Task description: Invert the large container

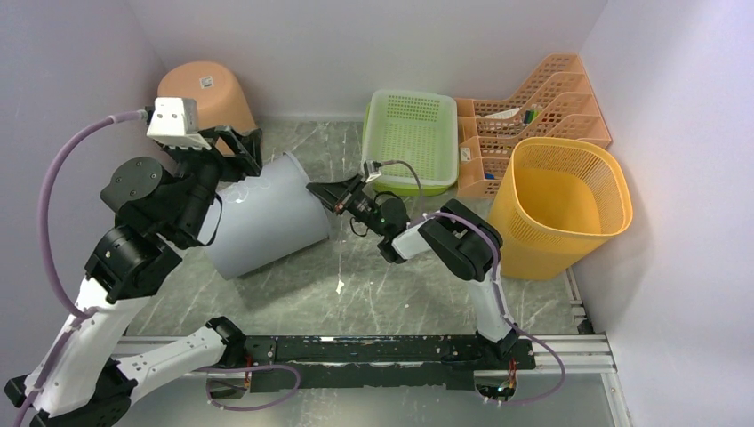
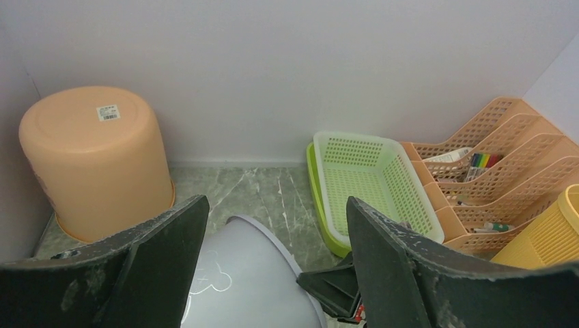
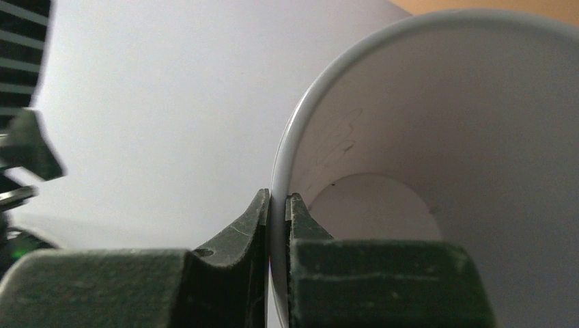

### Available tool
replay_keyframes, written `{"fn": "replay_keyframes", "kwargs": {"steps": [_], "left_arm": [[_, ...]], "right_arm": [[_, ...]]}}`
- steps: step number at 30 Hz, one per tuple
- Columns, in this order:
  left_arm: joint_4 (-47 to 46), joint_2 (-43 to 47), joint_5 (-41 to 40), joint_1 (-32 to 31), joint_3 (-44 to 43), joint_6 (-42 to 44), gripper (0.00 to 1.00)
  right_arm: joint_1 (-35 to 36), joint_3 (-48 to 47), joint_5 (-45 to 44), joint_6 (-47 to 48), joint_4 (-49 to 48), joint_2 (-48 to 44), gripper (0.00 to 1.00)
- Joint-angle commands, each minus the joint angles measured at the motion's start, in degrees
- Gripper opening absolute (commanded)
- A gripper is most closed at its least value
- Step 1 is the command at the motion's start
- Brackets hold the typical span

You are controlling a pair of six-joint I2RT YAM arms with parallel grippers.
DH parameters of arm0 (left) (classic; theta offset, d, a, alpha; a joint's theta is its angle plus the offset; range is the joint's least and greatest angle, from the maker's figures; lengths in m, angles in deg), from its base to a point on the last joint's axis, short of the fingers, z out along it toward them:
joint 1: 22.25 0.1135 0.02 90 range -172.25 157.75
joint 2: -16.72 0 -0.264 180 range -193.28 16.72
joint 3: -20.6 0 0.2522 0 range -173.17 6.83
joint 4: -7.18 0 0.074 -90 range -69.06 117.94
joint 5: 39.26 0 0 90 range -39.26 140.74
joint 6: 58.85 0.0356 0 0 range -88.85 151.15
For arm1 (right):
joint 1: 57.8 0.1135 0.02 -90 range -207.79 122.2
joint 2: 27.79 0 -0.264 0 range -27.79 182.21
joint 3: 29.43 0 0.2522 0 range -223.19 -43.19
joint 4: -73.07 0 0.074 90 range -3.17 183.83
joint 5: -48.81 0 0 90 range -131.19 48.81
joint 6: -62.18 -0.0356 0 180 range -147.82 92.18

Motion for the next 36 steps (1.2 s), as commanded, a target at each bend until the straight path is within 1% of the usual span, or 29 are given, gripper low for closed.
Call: {"fn": "replay_keyframes", "kwargs": {"steps": [1, 7, 13, 19, 23, 26, 30, 31, 34, 36], "left_arm": [[-0.8, -0.6, -0.3, 0.2, 0.2, 0.7, 0.86], [-0.9, -2.1, -0.6, 0.2, 0.3, 1.3, 0.87], [-2.5, -3.0, -0.2, 0.3, 2.0, 1.2, 0.88], [-3.5, -3.6, -0.2, 0.2, 3.6, 1.0, 0.88], [-4.4, -3.6, -0.2, 0.2, 4.7, 0.7, 0.88], [-4.2, -3.8, 0.0, 0.2, 4.8, 0.7, 0.89], [-4.1, -3.6, -0.4, 0.3, 5.5, 0.5, 0.89], [-4.1, -3.4, -0.5, 0.3, 5.7, 0.4, 0.89], [-4.1, -2.9, -0.4, 0.2, 6.5, 0.0, 0.89], [-4.0, -2.6, -0.4, 0.2, 6.8, -0.2, 0.89]], "right_arm": [[-2.3, 6.4, 0.0, -8.0, -8.2, 5.0, 0.00], [-5.4, 14.2, 0.5, -13.0, -15.9, 8.9, 0.00], [-7.4, 21.8, 1.5, -11.0, -16.1, 8.9, 0.00], [-7.5, 26.1, 2.5, -7.0, -12.5, 8.0, 0.00], [-7.3, 26.7, 3.4, -4.7, -10.4, 6.8, 0.00], [-7.1, 26.1, 4.2, -1.9, -5.8, 4.2, 0.00], [-6.3, 25.5, 3.9, 3.6, 4.1, -1.1, 0.00], [-6.1, 25.2, 3.6, 5.3, 7.9, -2.9, 0.03], [-5.5, 23.1, 1.9, 11.2, 21.8, -8.6, 0.32], [-5.0, 21.0, -0.2, 15.5, 31.1, -11.4, 0.49]]}}
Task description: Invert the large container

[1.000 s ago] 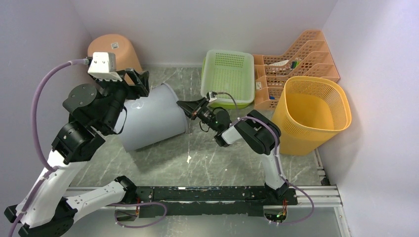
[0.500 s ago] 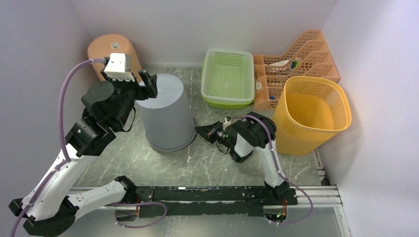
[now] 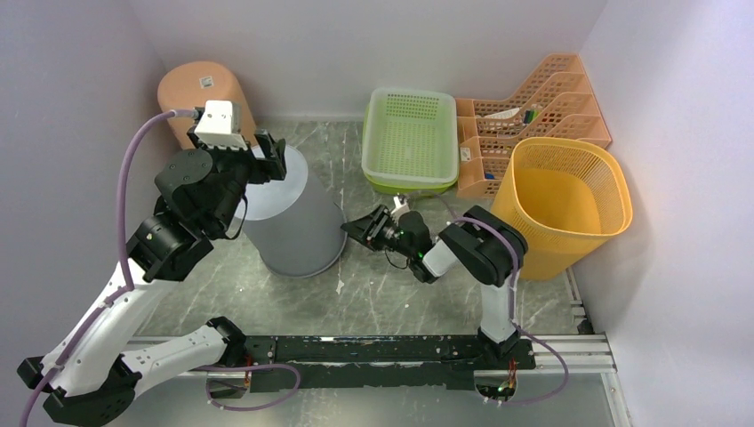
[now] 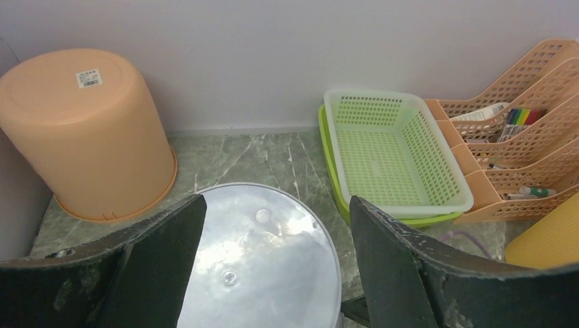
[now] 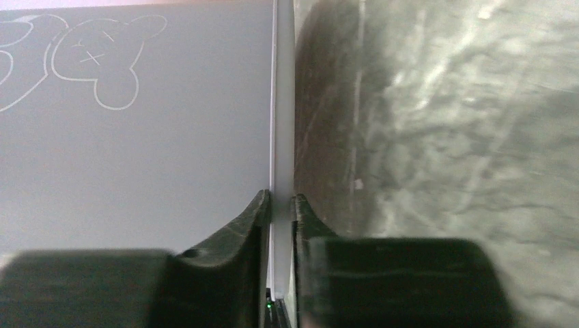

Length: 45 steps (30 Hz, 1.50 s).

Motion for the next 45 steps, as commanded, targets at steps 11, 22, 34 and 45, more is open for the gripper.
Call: {"fn": "replay_keyframes", "kwargs": {"steps": [11, 22, 34, 45], "left_arm": [[-1.8, 1.1, 0.0, 0.3, 2.2, -1.1, 0.89], [-1.3, 0.2, 0.3, 0.2, 3.6, -1.7, 0.89], [-2.6, 0.6, 2.4, 0.3, 5.5, -1.6, 0.89], [-3.8, 1.2, 3.6, 0.2, 7.4, -1.2, 0.89]], "right_arm": [[4.4, -12.5, -17.9, 23.1, 53.0, -13.3, 0.69], [18.6, -22.6, -36.3, 32.9, 78.5, -18.7, 0.70], [18.8, -43.0, -40.3, 47.6, 77.9, 0.2, 0.70], [18.7, -65.5, -27.4, 53.4, 73.7, 17.3, 0.70]]}}
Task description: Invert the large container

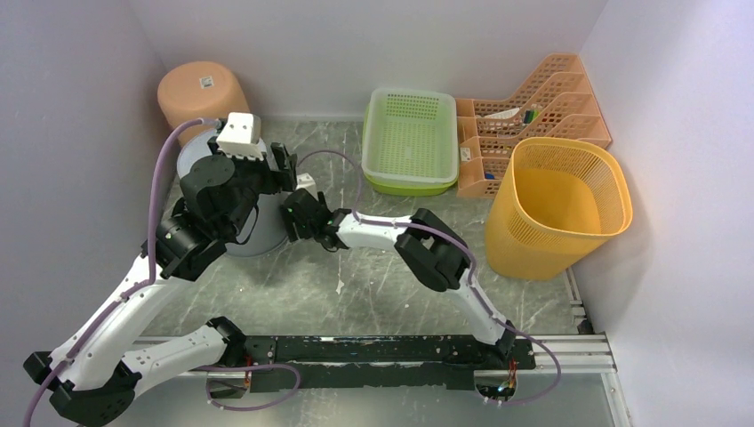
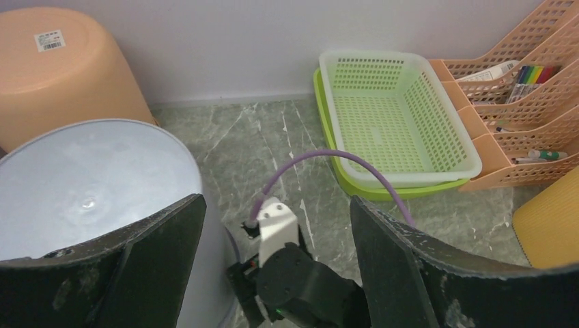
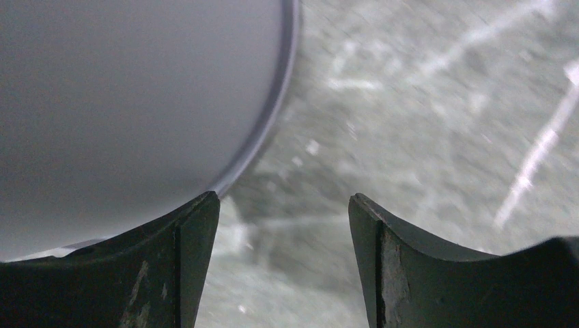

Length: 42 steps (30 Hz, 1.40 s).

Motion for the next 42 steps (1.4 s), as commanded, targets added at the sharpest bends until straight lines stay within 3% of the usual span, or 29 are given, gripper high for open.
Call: {"fn": "replay_keyframes", "kwargs": {"steps": [1, 9, 22, 35, 42], "left_arm": [[-2.8, 1.0, 1.7, 0.2, 0.9, 0.3, 0.89], [-3.8, 1.3, 1.3, 0.2, 3.2, 0.6, 0.89], [-4.1, 1.9, 0.9, 0.2, 5.2, 0.4, 0.89], [-4.3, 1.3, 0.3, 0.3, 6.0, 0.9, 0.89], [-2.7, -0.8, 0.6, 0.2, 5.3, -0.2, 0.89]], "right_arm": [[0.0, -8.4, 6.6, 3.1, -4.5, 5.3, 0.70], [0.1, -28.2, 18.0, 6.8, -4.3, 17.2, 0.69], [0.2, -37.7, 34.2, 6.7, -10.1, 25.1, 0.68], [0.2, -31.8, 37.2, 9.1, -17.9, 23.7, 0.68], [-0.1, -7.8, 22.6, 10.3, -22.7, 5.7, 0.70]]}}
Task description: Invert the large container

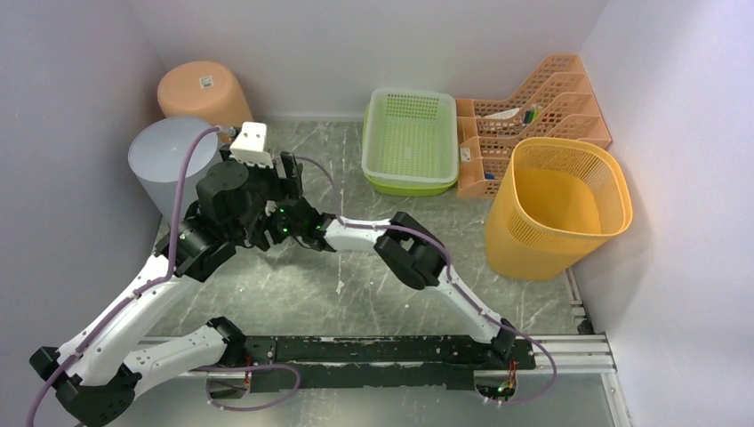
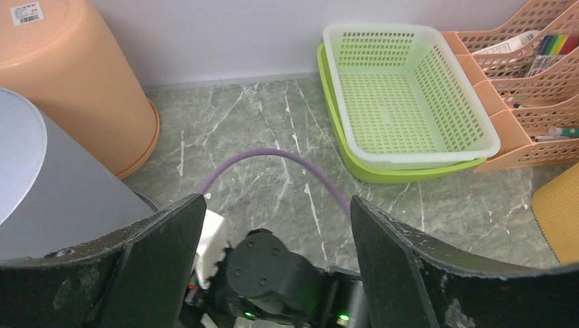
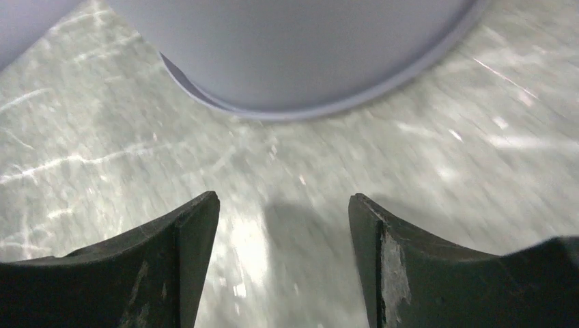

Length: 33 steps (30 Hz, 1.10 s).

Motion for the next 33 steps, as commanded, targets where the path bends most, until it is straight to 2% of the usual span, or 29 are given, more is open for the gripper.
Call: {"fn": "replay_keyframes", "kwargs": {"steps": [1, 5, 8, 14, 19, 24, 33], "left_arm": [[0.3, -1.9, -0.4, 0.3, -0.4, -0.9, 0.89], [1.5, -4.1, -1.9, 0.5, 0.4, -3.5, 0.89], [-0.2, -5.0, -0.6, 2.0, 3.0, -6.0, 0.89], [-5.8, -7.8, 9.4, 9.8, 10.2, -14.1, 0.89], [-9.5, -9.3, 9.4, 10.9, 13.0, -17.1, 0.88], [-11.8, -10.0, 9.1, 12.9, 13.9, -17.8, 0.89], [-16.4, -13.8, 15.9, 25.6, 17.8, -18.5, 0.88]], "right_arm": [[-0.6, 12.5, -11.2, 1.3, -2.7, -13.9, 0.70], [-1.9, 23.9, -17.9, 0.3, -2.3, -25.4, 0.71], [-2.5, 29.4, -23.5, 0.3, 1.7, -33.9, 0.71], [-2.9, 33.4, -38.1, 0.0, 13.5, -47.4, 0.72], [-4.2, 34.2, -50.5, -1.2, 23.1, -55.5, 0.74], [-6.3, 35.1, -56.0, -3.0, 29.2, -60.7, 0.75], [-11.3, 30.9, -68.5, -5.2, 43.9, -70.5, 0.75]]}}
